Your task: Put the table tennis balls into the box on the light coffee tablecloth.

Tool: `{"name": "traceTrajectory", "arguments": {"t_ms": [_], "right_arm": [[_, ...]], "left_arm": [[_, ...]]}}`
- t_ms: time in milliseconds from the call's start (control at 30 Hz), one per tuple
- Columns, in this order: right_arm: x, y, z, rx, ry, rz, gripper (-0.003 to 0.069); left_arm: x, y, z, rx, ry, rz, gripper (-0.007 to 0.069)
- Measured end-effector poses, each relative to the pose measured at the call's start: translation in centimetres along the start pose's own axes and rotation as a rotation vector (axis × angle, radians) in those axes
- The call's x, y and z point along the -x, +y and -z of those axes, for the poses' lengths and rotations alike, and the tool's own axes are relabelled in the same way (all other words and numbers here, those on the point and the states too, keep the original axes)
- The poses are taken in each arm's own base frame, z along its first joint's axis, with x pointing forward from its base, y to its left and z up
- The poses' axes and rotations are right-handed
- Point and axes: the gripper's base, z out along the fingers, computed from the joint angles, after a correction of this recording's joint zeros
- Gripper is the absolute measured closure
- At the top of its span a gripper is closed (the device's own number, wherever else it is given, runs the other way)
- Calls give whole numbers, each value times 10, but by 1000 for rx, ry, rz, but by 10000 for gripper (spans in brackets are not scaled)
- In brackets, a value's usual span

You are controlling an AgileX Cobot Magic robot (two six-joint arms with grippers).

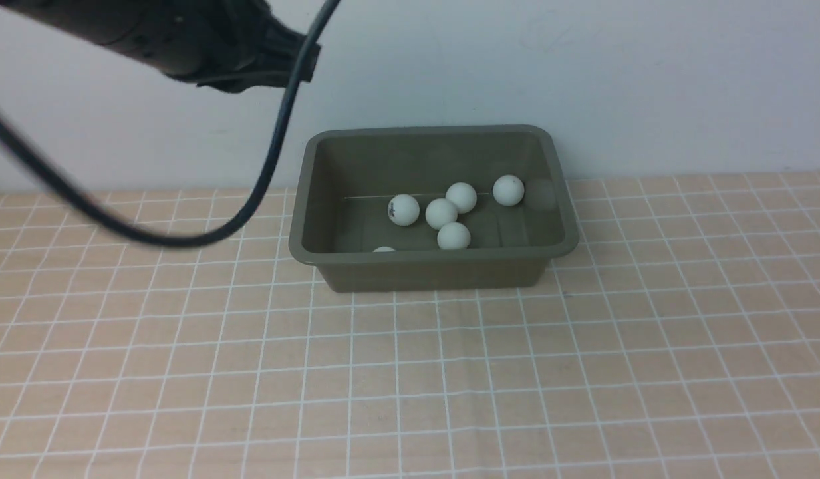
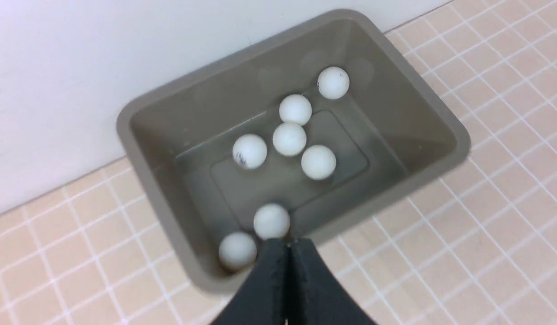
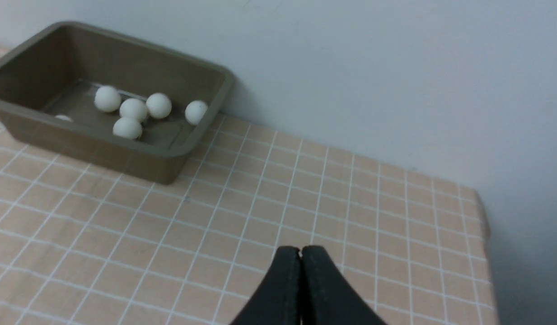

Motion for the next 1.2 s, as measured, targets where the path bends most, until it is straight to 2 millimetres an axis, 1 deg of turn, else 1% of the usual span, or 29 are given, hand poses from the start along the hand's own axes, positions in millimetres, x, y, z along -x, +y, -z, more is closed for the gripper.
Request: {"name": "traceTrajectory", "arguments": {"t_ms": [33,67,100,133,167,233,267,300,333,367,400,533,667,800,1200], "right_arm": [[-5,1,-4,-7,-10,7,677],[-12,2,-9,-10,-17,14,677],[-15,3,-11,-9,-11,17,677],[-22,6,-18,-5,4,21,677],[-23,6,-19,-4,4,22,677],[-39,12,-36,16,49,26,677],[-42,14,-40,26,52,22,677],[-48,17,-46,38,64,18,677],[-51,18,-49,46,68,14,677],[-57,22,-55,67,73,0,677],[-61,25,-60,86,68,-17,677],[-71,32,-69,123,66,-54,677],[-72,33,-71,132,57,-66,677],[-71,33,-71,128,54,-62,677],[-73,32,-71,123,76,-52,677]], "left_arm": [[-15,-3,12,1,-1,-5,693],[-29,-4,20,3,2,-11,693],[-39,-6,24,3,8,-18,693],[-51,-7,28,6,12,-25,693],[-56,-7,29,6,14,-26,693],[-85,-10,36,10,19,-27,693],[-91,-10,38,11,17,-29,693],[-102,-11,40,13,15,-27,693],[-105,-11,43,16,3,-29,693],[-121,-12,43,19,3,-26,693],[-131,-13,45,23,-9,-24,693],[-157,-14,48,34,-48,-19,693],[-177,-16,49,34,-73,-5,693],[-191,-18,49,21,-64,15,693],[-199,-25,49,-57,-11,101,693]]}}
